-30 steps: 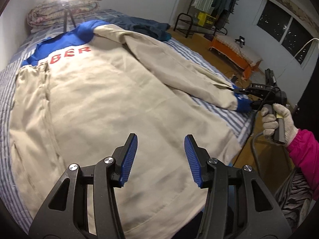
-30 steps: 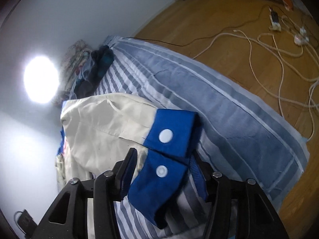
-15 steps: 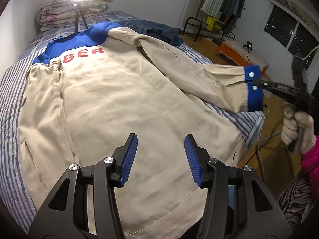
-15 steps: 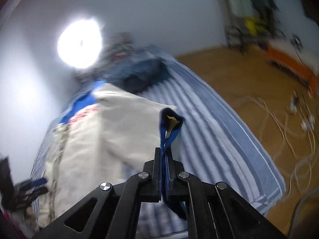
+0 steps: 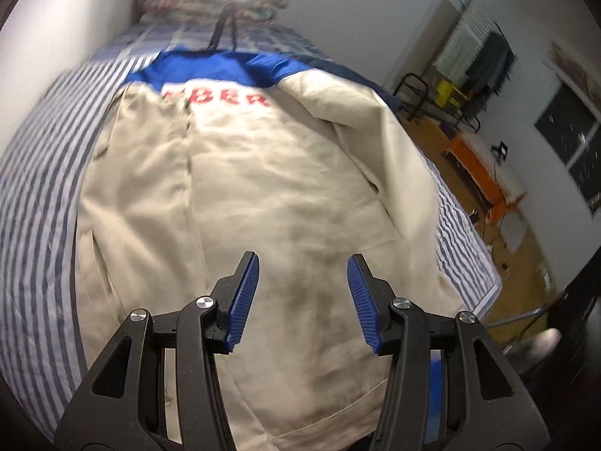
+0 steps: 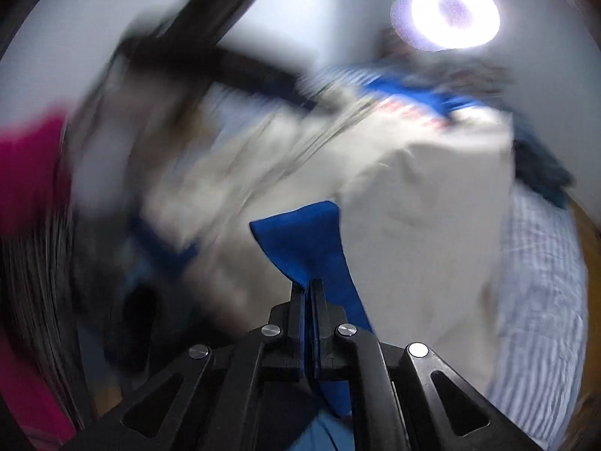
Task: Fold large clothes
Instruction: 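Carry the held sleeve across the jacket back with the right tool, release, then grasp the blue cuff with the left tool while the right tool pinches the folded side edge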
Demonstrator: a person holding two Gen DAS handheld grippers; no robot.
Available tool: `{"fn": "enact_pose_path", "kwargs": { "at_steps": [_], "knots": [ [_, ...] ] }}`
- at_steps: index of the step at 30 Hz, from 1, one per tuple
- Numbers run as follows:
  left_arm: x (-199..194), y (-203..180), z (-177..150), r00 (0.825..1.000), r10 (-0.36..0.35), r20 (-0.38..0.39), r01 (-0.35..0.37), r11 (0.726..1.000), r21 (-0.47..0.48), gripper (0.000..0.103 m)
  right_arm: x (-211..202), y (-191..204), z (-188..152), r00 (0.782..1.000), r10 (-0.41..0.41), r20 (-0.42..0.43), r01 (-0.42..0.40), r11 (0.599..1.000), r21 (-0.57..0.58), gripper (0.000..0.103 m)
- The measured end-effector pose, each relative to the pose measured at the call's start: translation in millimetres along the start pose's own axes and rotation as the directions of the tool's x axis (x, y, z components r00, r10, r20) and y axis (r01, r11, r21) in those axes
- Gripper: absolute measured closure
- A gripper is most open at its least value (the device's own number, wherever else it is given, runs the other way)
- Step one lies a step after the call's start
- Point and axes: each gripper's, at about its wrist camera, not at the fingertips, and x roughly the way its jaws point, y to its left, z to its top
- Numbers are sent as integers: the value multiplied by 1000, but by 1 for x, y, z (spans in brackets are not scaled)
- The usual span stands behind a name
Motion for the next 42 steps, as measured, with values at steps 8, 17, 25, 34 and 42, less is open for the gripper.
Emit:
{"fn": "enact_pose_path", "kwargs": {
  "at_steps": [8, 17, 25, 34, 42],
  "knots": [
    [19, 8, -19, 994, -25, -109, 21, 999, -37, 53, -18, -27, -4, 987, 160, 17, -161, 984, 79, 71],
    [26, -20, -53, 977, -60, -203, 64, 998, 13, 53, -42, -127, -4, 973, 105, 205, -185, 886, 426, 57],
    [45, -36, -88, 945, -89, -314, 90, 996, -13, 53, 23, -231, -13, 952, 139, 273, -300, 602, 740, 57],
    [45, -49, -105, 934, -109, -341, 118, 993, 7, 53, 79, -302, 19, 946, 133, 294, -321, 475, 819, 57],
    [50, -47, -107, 934, -91, -346, 111, 993, 40, 89, 102, -330, 33, 952, 102, 288, -303, 443, 844, 97]
  ]
}}
